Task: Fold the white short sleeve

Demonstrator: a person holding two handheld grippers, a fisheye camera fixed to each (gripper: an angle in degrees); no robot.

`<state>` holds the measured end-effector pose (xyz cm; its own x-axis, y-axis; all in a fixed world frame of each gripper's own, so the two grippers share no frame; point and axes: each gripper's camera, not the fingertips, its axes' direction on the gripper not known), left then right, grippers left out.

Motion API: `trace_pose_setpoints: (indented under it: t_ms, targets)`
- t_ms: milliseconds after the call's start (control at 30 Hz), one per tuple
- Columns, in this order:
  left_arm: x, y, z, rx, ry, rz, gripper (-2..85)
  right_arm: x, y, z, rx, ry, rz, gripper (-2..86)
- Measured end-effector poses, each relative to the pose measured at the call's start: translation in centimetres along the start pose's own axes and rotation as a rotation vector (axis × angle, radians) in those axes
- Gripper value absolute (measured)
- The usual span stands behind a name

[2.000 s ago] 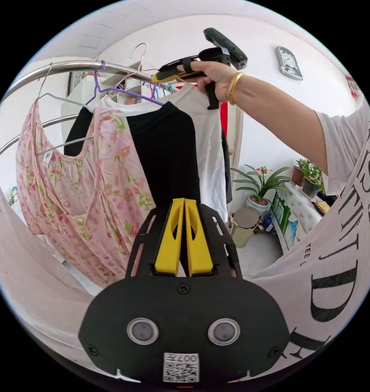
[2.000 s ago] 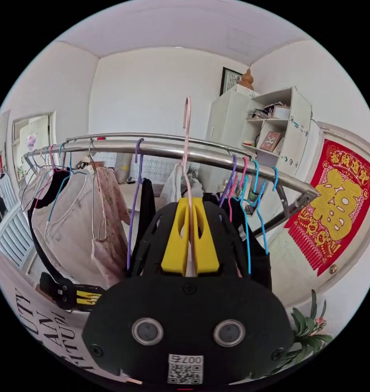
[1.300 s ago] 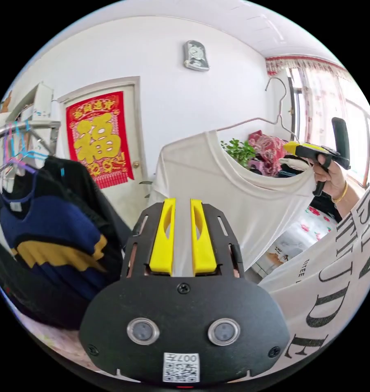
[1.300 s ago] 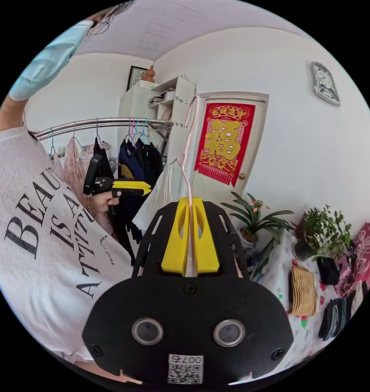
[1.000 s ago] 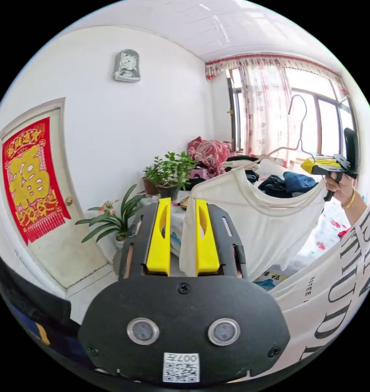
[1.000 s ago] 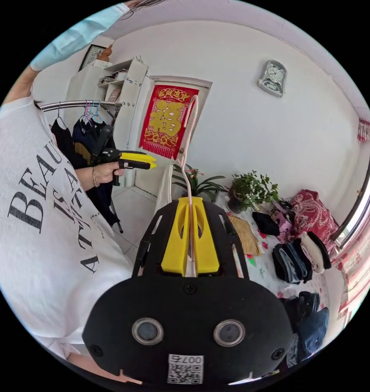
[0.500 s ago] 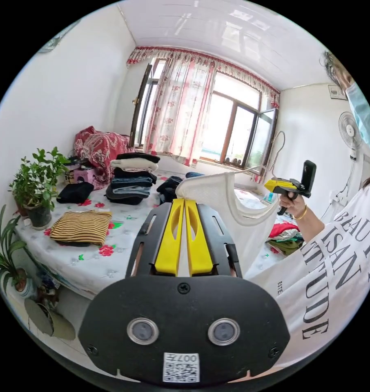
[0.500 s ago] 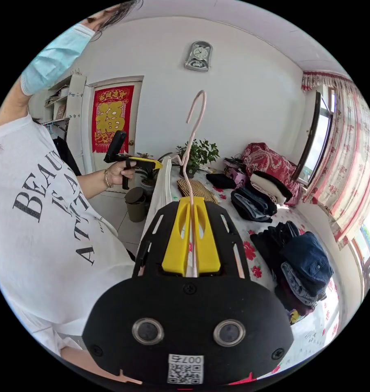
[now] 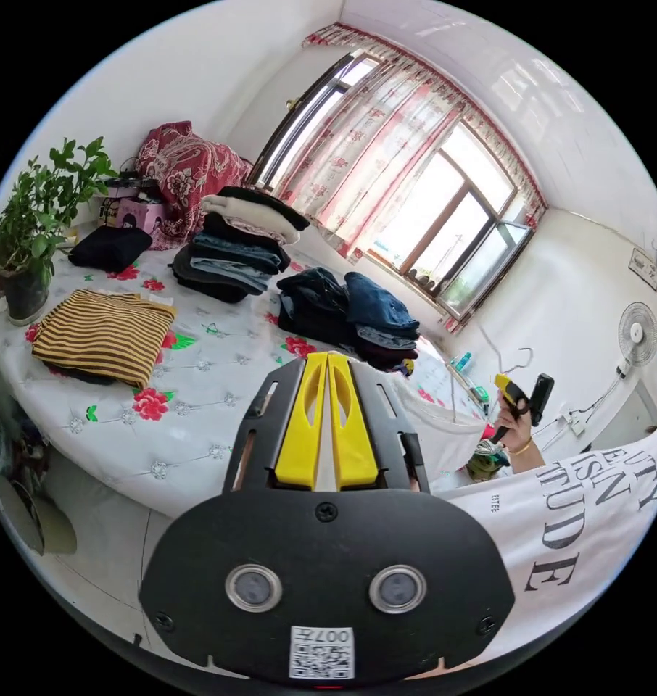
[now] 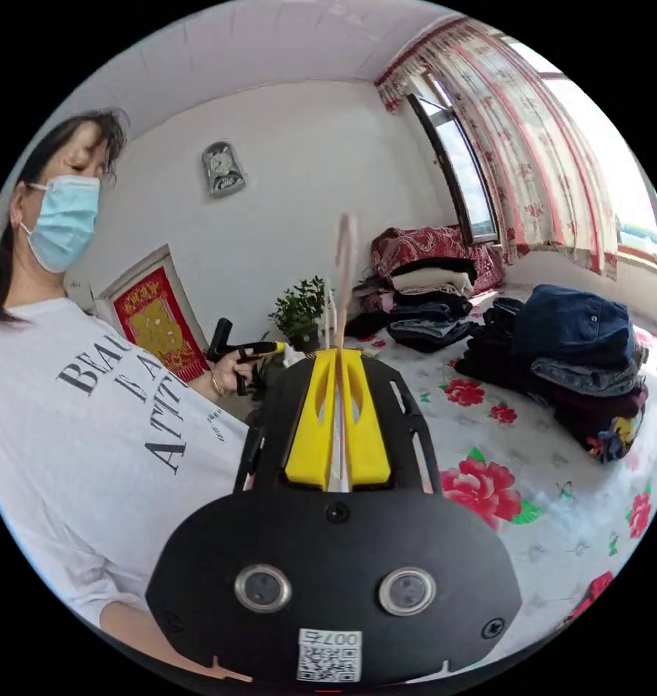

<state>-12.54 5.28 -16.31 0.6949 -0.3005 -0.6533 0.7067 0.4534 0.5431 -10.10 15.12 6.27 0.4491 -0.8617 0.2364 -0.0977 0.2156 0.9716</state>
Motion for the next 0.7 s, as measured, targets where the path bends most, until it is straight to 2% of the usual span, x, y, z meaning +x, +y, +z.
trace_pose_setpoints:
  t_ms: [100, 200, 267, 333, 433, 500, 567, 700]
  targets:
    - [-2.1, -0.4, 4.3, -0.07, 0.008, -0.019, -1.0, 3.4, 0.0, -3.6, 0.185, 0.159, 0.234, 4.4]
    - [-2.7, -0.4, 7.3, -0.107, -0.024, 0.029, -1.0, 5.5, 0.2, -6.2, 0.203, 0.53, 0.42, 5.7]
    - [-3.2, -0.3, 9.0, -0.143, -0.054, 0.047, -1.0, 7.2, 0.7, -7.2, 0.123, 0.764, 0.536, 6.8]
    - [-4.4, 0.2, 11.4, -0.208, -0.088, 0.053, -1.0, 10.2, 3.0, -8.7, -0.007, 1.009, 0.747, 6.9]
    - [-5.9, 1.0, 13.5, -0.263, -0.104, 0.031, -1.0, 11.6, 6.1, -9.9, -0.137, 1.138, 0.971, 7.2]
    - [-6.4, 1.6, 14.2, -0.273, -0.104, 0.016, -1.0, 10.3, 6.2, -9.4, -0.142, 1.163, 0.996, 7.1]
    - [-6.8, 2.1, 14.6, -0.281, -0.103, 0.006, -1.0, 8.2, 4.6, -7.2, -0.125, 1.103, 0.894, 6.8]
    - [-7.2, 3.5, 16.0, -0.311, -0.109, -0.004, -1.0, 4.3, -0.9, 4.6, -0.295, 0.761, 0.565, 6.6]
